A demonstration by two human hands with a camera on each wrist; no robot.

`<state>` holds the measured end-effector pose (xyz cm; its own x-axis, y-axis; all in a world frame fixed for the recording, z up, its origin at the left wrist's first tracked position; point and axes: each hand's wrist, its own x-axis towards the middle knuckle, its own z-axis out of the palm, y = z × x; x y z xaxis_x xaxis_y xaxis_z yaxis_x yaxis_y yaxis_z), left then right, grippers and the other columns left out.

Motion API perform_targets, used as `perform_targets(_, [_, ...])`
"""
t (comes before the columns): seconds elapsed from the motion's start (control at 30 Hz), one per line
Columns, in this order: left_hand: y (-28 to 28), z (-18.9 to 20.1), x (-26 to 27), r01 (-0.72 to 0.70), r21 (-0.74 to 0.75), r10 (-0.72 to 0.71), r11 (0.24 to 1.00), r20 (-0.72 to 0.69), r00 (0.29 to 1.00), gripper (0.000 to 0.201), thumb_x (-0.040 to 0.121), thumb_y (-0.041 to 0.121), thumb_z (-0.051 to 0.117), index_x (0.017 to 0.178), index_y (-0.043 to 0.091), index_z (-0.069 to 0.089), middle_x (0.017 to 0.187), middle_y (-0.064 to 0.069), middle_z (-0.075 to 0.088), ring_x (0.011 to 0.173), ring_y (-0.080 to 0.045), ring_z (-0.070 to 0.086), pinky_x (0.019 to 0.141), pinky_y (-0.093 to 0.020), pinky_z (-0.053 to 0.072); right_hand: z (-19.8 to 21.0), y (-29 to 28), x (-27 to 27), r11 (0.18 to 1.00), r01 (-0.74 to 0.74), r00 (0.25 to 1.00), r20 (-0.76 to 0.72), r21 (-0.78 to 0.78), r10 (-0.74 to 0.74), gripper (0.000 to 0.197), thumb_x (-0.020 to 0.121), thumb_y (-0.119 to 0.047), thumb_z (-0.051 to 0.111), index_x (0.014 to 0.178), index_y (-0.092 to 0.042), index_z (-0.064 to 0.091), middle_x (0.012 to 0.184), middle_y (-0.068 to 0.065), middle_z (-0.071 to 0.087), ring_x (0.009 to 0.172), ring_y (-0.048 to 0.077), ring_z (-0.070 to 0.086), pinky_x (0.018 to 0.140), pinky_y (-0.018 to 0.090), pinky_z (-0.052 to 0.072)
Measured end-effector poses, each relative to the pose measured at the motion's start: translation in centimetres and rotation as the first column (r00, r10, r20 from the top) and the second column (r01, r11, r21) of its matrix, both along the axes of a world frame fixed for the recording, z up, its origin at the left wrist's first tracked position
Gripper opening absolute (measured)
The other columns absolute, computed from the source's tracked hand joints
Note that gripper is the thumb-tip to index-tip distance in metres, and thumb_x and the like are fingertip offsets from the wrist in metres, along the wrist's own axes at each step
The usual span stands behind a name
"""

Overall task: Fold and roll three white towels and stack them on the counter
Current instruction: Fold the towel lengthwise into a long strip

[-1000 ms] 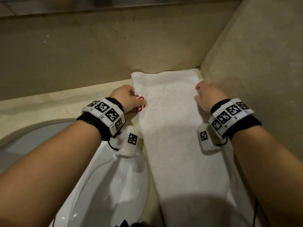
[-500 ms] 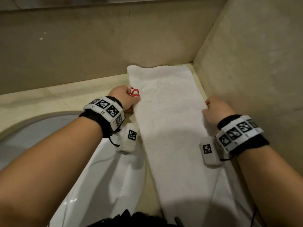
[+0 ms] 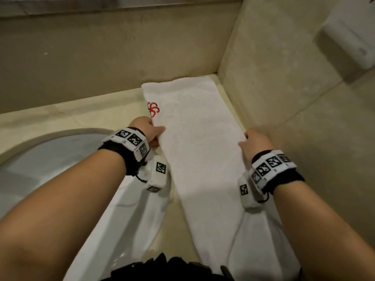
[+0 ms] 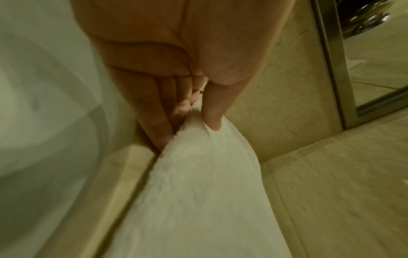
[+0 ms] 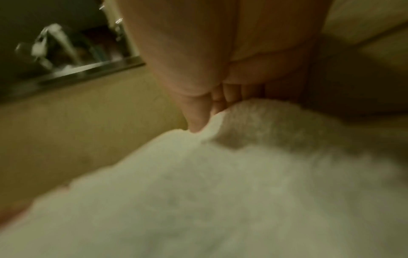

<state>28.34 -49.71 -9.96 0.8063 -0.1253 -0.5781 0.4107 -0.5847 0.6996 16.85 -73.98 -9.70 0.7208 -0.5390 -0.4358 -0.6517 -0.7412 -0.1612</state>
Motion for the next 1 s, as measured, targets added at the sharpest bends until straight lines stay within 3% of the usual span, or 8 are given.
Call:
perform_targets(0.13, [0.0,0.3,-2.3,-0.092,-0.152,0.077,0.984,-0.101,0.992,0.021,0.083,0.02,0.066,0.073,0.01,0.05,0.077,-0.012,0.059,0.063,-0.023,0.06,0.06,-0.033,0.059,0.0,-0.2,-1.7,0.982,0.083,0.977,0.178,0.167,-0.113,0.034,0.095,-0.024,0.041,0.122,-0.006,0.051,0.123,0.017,0.058,0.111,0.032,0.055,0.09,0.032,0.04])
perform_targets(0.27, [-0.4,-0.1,-6.5,-0.021,-0.217,-0.037,0.976,-0.259,0.965,0.022,0.08,0.011,0.068,0.098,0.005,0.057,0.092,-0.012,0.065,0.074,-0.023,0.064,0.057,-0.027,0.057,-0.7,-1.0,-5.0,0.761,0.278,0.83,0.252,0.586,-0.497,0.03,0.081,-0.002,0.038,0.098,-0.005,0.062,0.072,0.005,0.064,0.066,0.023,0.054,0.069,0.035,0.045])
perform_targets(0.4, [-0.8,-0.7,-10.0,0.0,-0.233,-0.069,0.972,-0.286,0.956,0.017,0.083,0.007,0.064,0.098,0.003,0.056,0.088,-0.011,0.065,0.068,-0.021,0.062,0.048,-0.024,0.056,-1.4,-0.6,-7.7,0.777,0.202,0.867,0.26,0.597,-0.425,0.035,0.083,0.014,0.033,0.087,-0.012,0.057,0.069,0.0,0.055,0.061,0.012,0.05,0.052,0.013,0.045])
perform_targets(0.57, [0.4,-0.6,-10.3,0.008,-0.205,-0.056,0.979,-0.231,0.971,0.029,0.085,0.009,0.062,0.112,0.002,0.055,0.099,-0.011,0.064,0.086,-0.027,0.062,0.073,-0.035,0.055,-1.0,0.1,-9.2,0.752,-0.016,0.911,0.319,0.659,-0.261,0.014,0.084,-0.003,0.059,0.086,-0.017,0.058,0.08,0.002,0.06,0.07,0.014,0.054,0.072,0.023,0.044])
perform_targets(0.73, [1.7,0.0,-10.3,-0.011,-0.211,-0.038,0.978,-0.227,0.973,0.02,0.085,0.009,0.062,0.104,0.004,0.057,0.081,-0.006,0.064,0.069,-0.017,0.062,0.05,-0.022,0.057,-1.3,0.5,-8.9,0.77,0.167,0.814,0.354,0.616,-0.46,0.019,0.081,-0.011,0.057,0.065,-0.02,0.051,0.063,0.002,0.053,0.062,0.021,0.049,0.066,0.032,0.041])
perform_targets(0.83, [2.0,-0.2,-11.8,-0.03,-0.251,-0.039,0.968,-0.264,0.964,0.015,0.084,0.008,0.062,0.098,0.007,0.058,0.081,-0.005,0.064,0.068,-0.015,0.062,0.046,-0.018,0.055,-1.2,0.7,-9.6,0.846,0.253,0.851,0.309,0.469,-0.425,0.021,0.086,-0.023,0.051,0.066,-0.017,0.051,0.068,0.005,0.056,0.067,0.023,0.051,0.069,0.031,0.041])
perform_targets(0.93, [2.4,-0.2,-13.7,-0.017,-0.288,-0.087,0.958,-0.342,0.936,0.007,0.083,0.007,0.064,0.088,0.008,0.059,0.082,-0.006,0.065,0.069,-0.016,0.062,0.049,-0.02,0.056,-1.6,1.6,-10.6,0.638,0.231,0.778,0.254,0.735,-0.575,0.028,0.088,-0.006,0.042,0.062,-0.008,0.052,0.055,0.005,0.05,0.044,0.017,0.052,0.044,0.024,0.045])
perform_targets(1.0, [2.6,-0.2,-14.7,-0.015,-0.295,-0.101,0.955,-0.374,0.922,0.008,0.082,0.004,0.063,0.084,0.009,0.058,0.083,-0.008,0.065,0.071,-0.018,0.062,0.051,-0.023,0.058,-1.5,1.8,-11.6,0.577,0.195,0.785,0.226,0.793,-0.576,0.027,0.081,0.012,0.035,0.074,-0.001,0.058,0.057,0.003,0.055,0.044,0.008,0.056,0.044,0.015,0.047])
